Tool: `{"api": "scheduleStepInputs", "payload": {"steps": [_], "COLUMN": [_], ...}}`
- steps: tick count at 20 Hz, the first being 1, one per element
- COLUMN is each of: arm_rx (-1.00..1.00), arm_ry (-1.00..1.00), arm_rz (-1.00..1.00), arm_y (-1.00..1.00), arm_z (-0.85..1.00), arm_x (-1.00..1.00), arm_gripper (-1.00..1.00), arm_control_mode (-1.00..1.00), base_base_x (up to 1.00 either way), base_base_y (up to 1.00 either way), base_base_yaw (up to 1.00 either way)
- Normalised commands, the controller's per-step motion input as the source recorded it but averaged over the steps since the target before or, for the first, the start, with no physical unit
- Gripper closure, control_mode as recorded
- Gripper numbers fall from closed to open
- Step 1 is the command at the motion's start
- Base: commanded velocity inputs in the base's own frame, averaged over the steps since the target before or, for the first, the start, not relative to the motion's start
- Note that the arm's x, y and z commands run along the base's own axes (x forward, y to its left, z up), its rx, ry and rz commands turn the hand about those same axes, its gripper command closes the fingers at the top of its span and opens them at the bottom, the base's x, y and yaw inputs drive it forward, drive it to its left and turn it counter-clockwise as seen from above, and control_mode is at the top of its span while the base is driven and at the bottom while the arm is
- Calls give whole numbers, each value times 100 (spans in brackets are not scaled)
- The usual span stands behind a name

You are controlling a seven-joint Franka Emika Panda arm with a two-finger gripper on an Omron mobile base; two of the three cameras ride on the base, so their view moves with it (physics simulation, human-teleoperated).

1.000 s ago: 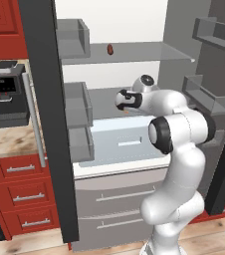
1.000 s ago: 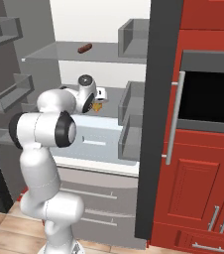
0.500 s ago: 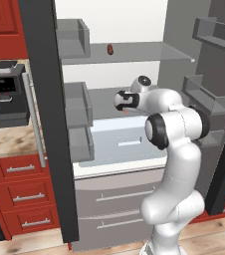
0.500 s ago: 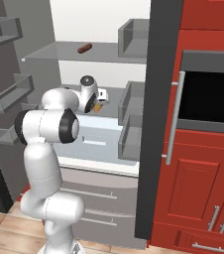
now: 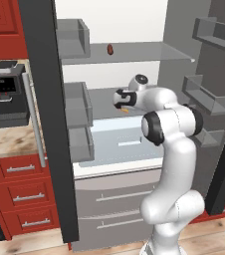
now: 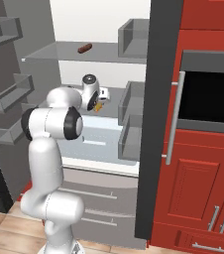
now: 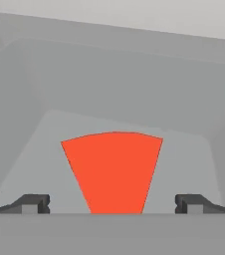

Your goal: Retrieve the sausage and cheese from the fridge and place them on the cutting board on the counter.

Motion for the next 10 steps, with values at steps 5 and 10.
{"api": "scheduleStepInputs", "payload": {"steps": [5,10], "arm_rx": [0,0], "arm_ry": [6,6], "arm_rz": [-1,-1], "arm_y": [1,1], "arm_z": [-7,-13], "arm_x": [21,4], "arm_gripper": [-100,-100], "arm_control_mode": [-100,-100], "base_base_x": [0,0], "base_base_y": [0,0], "base_base_yaw": [0,0]}}
